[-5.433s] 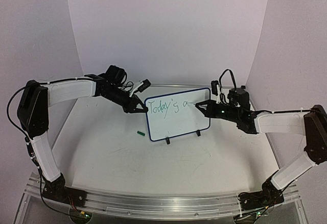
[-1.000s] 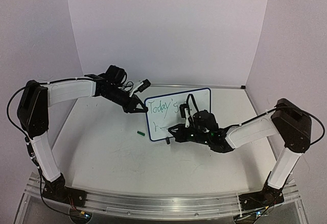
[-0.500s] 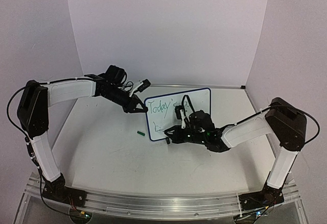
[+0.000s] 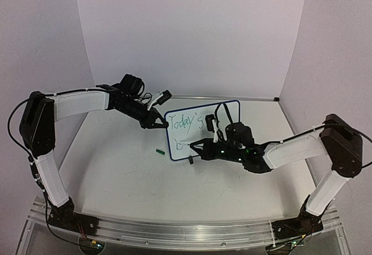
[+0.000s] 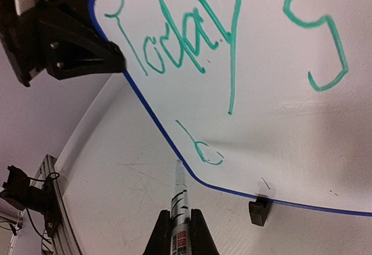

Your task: Write a sentence on the whiteboard

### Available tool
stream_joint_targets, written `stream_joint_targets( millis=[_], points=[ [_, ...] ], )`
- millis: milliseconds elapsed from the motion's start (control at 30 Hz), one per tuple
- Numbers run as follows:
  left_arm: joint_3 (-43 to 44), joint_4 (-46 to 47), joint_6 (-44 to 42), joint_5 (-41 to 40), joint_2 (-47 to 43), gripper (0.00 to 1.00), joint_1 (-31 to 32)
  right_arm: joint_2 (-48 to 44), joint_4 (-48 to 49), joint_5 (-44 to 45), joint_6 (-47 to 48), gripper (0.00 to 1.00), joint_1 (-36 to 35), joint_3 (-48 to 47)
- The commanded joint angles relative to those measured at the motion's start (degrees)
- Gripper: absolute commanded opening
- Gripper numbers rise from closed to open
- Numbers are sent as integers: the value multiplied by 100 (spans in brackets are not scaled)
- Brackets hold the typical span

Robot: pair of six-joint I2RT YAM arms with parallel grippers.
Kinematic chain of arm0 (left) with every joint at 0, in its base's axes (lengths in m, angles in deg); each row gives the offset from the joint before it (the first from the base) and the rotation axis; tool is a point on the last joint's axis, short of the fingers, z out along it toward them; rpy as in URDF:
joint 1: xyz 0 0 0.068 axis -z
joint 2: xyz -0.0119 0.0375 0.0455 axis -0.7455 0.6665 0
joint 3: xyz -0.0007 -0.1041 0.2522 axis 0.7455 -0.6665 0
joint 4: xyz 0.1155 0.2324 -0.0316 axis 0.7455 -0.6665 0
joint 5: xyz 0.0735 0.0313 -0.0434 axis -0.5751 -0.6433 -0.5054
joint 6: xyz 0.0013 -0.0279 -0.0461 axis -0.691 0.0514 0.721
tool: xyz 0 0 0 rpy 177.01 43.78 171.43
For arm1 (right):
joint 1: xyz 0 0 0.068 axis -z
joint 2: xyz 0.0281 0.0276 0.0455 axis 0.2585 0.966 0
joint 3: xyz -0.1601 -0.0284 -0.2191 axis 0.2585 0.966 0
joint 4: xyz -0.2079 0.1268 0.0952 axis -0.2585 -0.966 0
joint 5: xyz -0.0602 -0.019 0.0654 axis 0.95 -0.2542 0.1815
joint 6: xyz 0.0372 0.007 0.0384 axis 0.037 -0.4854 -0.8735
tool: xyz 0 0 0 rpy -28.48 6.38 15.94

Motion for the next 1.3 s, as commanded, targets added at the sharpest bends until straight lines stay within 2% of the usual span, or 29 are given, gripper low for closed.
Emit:
stream_joint_targets(
  millis=[0,233,567,1267],
  points=[
    [27,-194,-181,-289,-144,0,20,-766,238,-105,29,0,10,227],
    [18,-184,-176,-300,-172,0,23,-1098,-391,-115,429,0,43,230],
    [16,-192,-173,-295,-154,0,24,-651,-419,-519,548,0,304,36],
    [16,-195,-170,-297,-142,0,24,-145,-401,28,655,0,308,-499]
  ],
)
